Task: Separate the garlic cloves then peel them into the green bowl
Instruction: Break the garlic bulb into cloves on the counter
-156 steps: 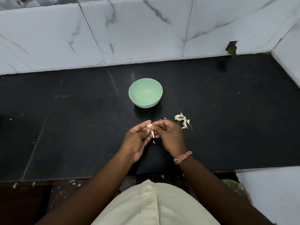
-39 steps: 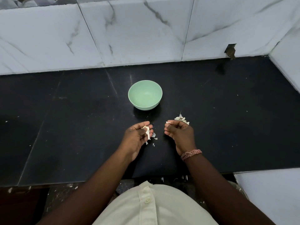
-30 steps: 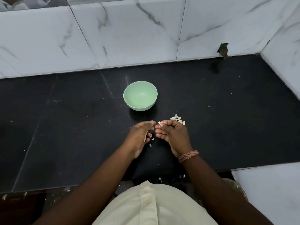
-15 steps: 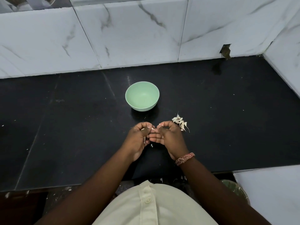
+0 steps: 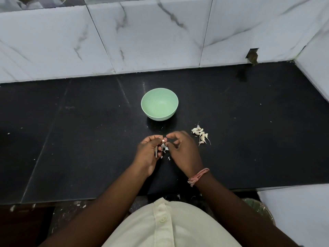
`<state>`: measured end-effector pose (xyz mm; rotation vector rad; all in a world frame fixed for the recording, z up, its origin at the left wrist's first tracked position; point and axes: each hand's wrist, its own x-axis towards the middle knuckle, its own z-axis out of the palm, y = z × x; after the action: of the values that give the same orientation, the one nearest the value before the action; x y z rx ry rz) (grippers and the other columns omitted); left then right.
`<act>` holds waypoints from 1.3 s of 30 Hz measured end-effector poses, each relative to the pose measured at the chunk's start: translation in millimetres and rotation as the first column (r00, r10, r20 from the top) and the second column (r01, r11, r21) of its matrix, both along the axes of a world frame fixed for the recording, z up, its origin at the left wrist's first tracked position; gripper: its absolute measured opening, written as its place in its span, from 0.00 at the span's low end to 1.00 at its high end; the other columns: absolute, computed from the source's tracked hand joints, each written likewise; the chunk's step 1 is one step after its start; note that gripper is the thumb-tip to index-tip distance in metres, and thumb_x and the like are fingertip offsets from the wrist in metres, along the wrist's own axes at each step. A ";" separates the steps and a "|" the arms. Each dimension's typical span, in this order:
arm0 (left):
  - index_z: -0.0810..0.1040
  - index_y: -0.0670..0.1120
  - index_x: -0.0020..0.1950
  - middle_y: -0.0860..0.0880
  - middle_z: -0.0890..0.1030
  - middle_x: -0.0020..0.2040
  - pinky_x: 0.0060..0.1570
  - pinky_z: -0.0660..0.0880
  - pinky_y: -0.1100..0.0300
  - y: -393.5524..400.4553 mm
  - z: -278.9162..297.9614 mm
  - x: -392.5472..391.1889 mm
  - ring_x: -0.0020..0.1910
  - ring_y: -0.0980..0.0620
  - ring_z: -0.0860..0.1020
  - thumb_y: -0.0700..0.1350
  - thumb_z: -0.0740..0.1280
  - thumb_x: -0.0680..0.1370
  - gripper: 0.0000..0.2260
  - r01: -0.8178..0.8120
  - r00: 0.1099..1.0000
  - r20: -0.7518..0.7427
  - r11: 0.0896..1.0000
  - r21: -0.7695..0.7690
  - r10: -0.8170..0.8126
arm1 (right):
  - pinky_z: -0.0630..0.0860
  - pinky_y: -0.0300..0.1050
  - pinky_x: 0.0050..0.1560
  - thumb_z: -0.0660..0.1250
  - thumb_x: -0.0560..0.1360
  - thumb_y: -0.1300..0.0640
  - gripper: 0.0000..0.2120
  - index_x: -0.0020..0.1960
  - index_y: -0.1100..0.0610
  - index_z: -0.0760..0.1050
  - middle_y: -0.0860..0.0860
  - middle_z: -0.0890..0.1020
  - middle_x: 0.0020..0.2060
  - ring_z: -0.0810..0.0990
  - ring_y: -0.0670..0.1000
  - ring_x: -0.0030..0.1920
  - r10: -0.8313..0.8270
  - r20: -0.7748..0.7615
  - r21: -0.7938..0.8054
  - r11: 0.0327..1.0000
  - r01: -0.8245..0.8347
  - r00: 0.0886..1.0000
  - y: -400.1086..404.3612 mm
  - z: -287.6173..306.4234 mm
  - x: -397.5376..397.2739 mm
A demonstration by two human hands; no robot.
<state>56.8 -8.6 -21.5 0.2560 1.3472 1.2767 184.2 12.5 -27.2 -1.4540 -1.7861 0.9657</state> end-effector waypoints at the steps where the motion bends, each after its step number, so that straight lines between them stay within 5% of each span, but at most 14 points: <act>1: 0.78 0.42 0.47 0.48 0.81 0.33 0.25 0.65 0.66 -0.3 -0.1 0.4 0.28 0.56 0.71 0.34 0.65 0.79 0.05 0.005 1.000 -0.010 1.000 -0.002 -0.005 | 0.71 0.28 0.43 0.73 0.73 0.61 0.09 0.51 0.51 0.82 0.44 0.79 0.47 0.77 0.39 0.40 0.010 0.006 -0.001 1.000 -0.010 1.000 -2.1 1.1 -1.4; 10: 0.80 0.42 0.50 0.47 0.84 0.41 0.25 0.65 0.66 -4.5 -0.2 3.6 0.27 0.58 0.70 0.38 0.68 0.79 0.01 0.109 0.993 -0.042 0.992 -0.068 -0.112 | 0.77 0.41 0.48 0.71 0.75 0.63 0.05 0.44 0.54 0.82 0.47 0.82 0.42 0.81 0.45 0.44 -0.055 -0.073 -0.018 0.998 0.053 0.996 0.8 -10.1 4.1; 14: 0.79 0.43 0.51 0.48 0.85 0.43 0.26 0.64 0.67 -0.2 1.2 5.2 0.27 0.59 0.70 0.40 0.67 0.81 0.02 0.066 0.997 -0.035 0.991 -0.116 -0.070 | 0.74 0.35 0.47 0.71 0.77 0.62 0.04 0.45 0.55 0.80 0.47 0.85 0.41 0.82 0.43 0.44 -0.193 -0.184 -0.166 0.973 0.163 0.964 5.7 -14.4 15.0; 18: 0.80 0.46 0.48 0.50 0.82 0.39 0.27 0.63 0.66 6.7 -0.9 5.3 0.28 0.59 0.69 0.42 0.69 0.81 0.03 0.043 0.996 -0.068 0.989 -0.145 -0.053 | 0.71 0.32 0.44 0.72 0.77 0.60 0.02 0.46 0.56 0.80 0.46 0.82 0.41 0.80 0.42 0.41 -0.432 -0.118 -0.153 0.898 0.414 0.894 17.7 -14.5 45.2; 21: 0.77 0.45 0.49 0.50 0.78 0.37 0.32 0.64 0.64 9.9 1.7 8.4 0.27 0.58 0.71 0.42 0.61 0.83 0.06 0.068 0.997 0.035 0.986 -0.154 -0.064 | 0.77 0.43 0.49 0.70 0.75 0.62 0.03 0.48 0.56 0.81 0.46 0.82 0.41 0.82 0.48 0.45 -0.532 -0.071 -0.167 0.840 0.516 0.844 28.8 -14.2 59.7; 25: 0.77 0.39 0.55 0.44 0.80 0.45 0.35 0.75 0.64 10.1 4.0 9.8 0.34 0.53 0.76 0.32 0.53 0.80 0.14 0.055 0.993 0.114 0.985 -0.165 -0.036 | 0.78 0.44 0.51 0.69 0.76 0.63 0.06 0.50 0.57 0.83 0.49 0.85 0.43 0.83 0.50 0.47 -0.551 -0.035 -0.155 0.827 0.540 0.834 36.7 -14.3 60.3; 28: 0.76 0.37 0.60 0.40 0.82 0.52 0.45 0.82 0.61 7.3 1.6 8.7 0.46 0.47 0.81 0.27 0.53 0.80 0.16 0.058 0.995 0.091 0.992 -0.108 -0.049 | 0.78 0.46 0.55 0.67 0.76 0.62 0.08 0.53 0.57 0.83 0.51 0.84 0.48 0.82 0.51 0.50 -0.533 -0.044 -0.098 0.844 0.527 0.845 32.9 -15.6 56.1; 33: 0.75 0.39 0.65 0.38 0.81 0.62 0.63 0.77 0.51 -0.9 -3.2 7.6 0.63 0.42 0.80 0.26 0.54 0.82 0.18 0.070 0.985 0.159 0.998 0.006 -0.070 | 0.72 0.32 0.47 0.72 0.76 0.61 0.03 0.48 0.55 0.83 0.46 0.83 0.43 0.80 0.41 0.42 -0.311 -0.101 -0.026 0.950 0.310 0.945 14.4 -8.1 34.9; 39: 0.76 0.41 0.68 0.39 0.81 0.62 0.56 0.78 0.59 -5.9 -3.2 1.0 0.55 0.48 0.81 0.29 0.60 0.82 0.18 0.155 0.986 0.047 0.985 0.078 -0.159 | 0.77 0.35 0.39 0.74 0.75 0.63 0.04 0.50 0.60 0.85 0.50 0.87 0.40 0.83 0.41 0.38 -0.096 -0.369 -0.261 0.965 -0.003 0.924 -0.2 -5.2 2.9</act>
<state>57.8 -14.5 -24.8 0.3709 1.2112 1.1939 187.1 12.3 -32.4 -1.3390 -1.3762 1.3897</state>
